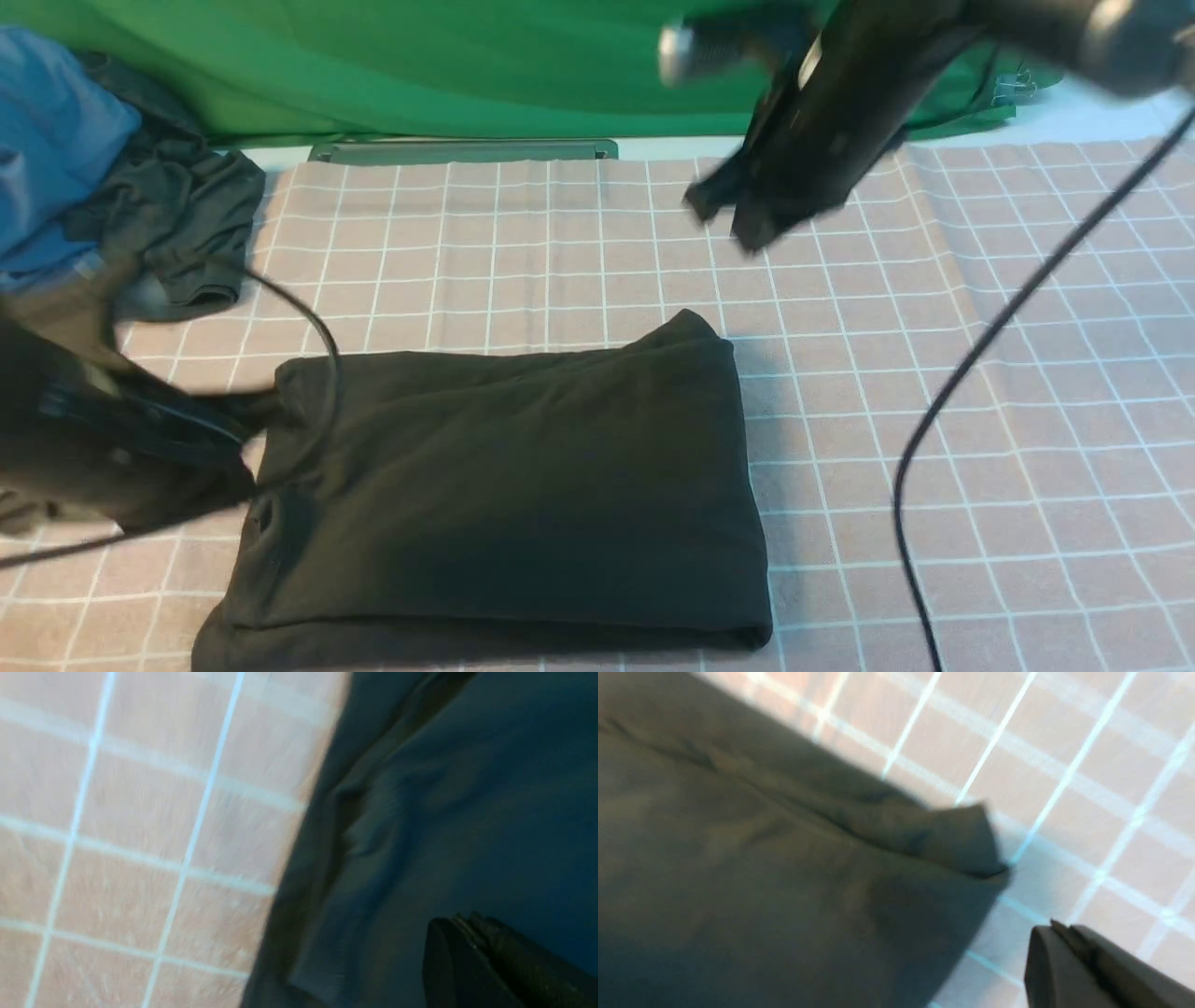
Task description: Fold a long-sleeved shirt over a pink coffee tablecloth.
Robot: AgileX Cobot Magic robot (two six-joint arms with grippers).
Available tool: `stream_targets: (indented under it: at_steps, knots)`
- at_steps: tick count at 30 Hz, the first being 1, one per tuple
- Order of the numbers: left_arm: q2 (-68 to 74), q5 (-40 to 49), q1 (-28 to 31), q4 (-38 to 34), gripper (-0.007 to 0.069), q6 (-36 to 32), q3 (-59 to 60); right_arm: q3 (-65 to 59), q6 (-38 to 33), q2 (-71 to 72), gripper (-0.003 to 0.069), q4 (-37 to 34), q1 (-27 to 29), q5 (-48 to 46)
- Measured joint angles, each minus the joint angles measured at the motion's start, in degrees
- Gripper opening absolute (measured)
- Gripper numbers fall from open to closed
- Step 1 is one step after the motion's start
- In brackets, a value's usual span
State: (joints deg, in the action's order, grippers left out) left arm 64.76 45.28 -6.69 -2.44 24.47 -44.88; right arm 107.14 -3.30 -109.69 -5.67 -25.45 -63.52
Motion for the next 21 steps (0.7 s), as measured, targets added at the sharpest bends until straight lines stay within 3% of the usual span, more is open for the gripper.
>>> stream_targets:
  at_steps: [8,15,21]
  knots:
    - [-24.07,2.52,0.00,-1.01,0.0013,-2.09,-1.65,-0.87,0.58,22.98,0.0050,5.67,0.30,1.95]
    - [-43.41,4.43,0.00,-1.07,0.0013,1.10,-1.65,-17.64,3.30,47.38,0.0050,6.04,0.41,12.21]
    - [-48.48,5.78,0.00,-1.14,0.0013,3.46,-1.65,-26.30,6.40,50.52,0.0035,5.67,0.41,8.76]
